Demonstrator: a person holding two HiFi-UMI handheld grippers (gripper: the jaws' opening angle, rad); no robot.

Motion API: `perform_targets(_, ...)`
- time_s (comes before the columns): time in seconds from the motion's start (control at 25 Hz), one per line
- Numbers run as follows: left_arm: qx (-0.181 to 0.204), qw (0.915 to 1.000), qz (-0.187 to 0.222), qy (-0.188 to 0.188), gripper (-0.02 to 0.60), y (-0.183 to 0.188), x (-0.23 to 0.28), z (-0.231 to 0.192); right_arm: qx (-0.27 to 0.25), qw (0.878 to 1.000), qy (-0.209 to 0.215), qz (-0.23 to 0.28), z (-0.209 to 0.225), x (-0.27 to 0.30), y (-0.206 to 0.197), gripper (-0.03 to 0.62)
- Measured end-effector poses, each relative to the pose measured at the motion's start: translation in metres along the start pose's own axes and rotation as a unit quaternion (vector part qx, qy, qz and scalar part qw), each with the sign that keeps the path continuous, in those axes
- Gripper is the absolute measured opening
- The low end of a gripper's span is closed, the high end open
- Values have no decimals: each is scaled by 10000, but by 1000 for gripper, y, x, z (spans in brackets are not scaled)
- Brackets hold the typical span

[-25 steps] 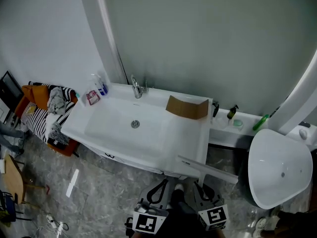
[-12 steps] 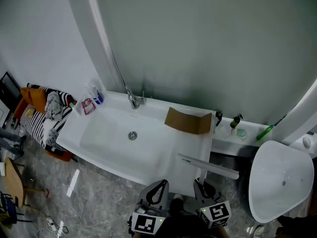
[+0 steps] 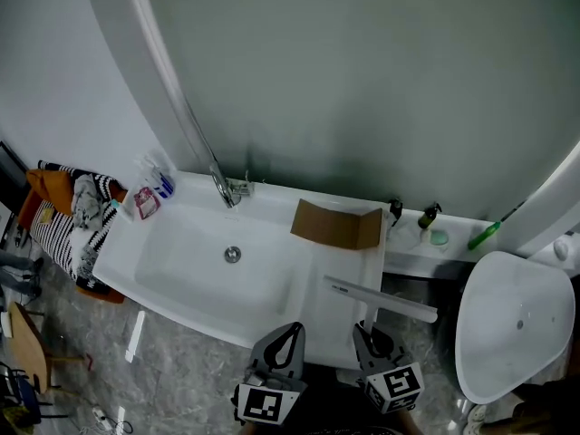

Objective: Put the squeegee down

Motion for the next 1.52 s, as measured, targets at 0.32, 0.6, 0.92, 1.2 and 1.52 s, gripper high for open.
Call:
perform_targets(0.32,87,9986,-19,-530,11,22,28,-34,339,9982,-490,87,0,22,21,48)
perform_targets(0.6,69,9964,-32,-839,11,25,38,-63,525,9959,-725,155,-13,42,28,48)
perform_targets(0.92,127,9943,-28,-1060,11,21,43,-82,854,9929,-804,187,-21,60,22,48)
perform_targets(1.2,-24,9946,-49,-1036,11,23,47,-91,1673,9847,-483,-82,-16,90,10,48)
perform_targets(1.52,-44,9944,-143,-1049,11,20,51,-94,2390,9676,-704,-406,20,134,-27,48)
Point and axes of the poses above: the fingertips, and each gripper's own axes: x forward along the fingers, z to its right, y out of its top, the point moved 7 cm from there along -x, backward along the fingers, and after that the axes turned 7 degrees about -y, right-handed, at the moved point
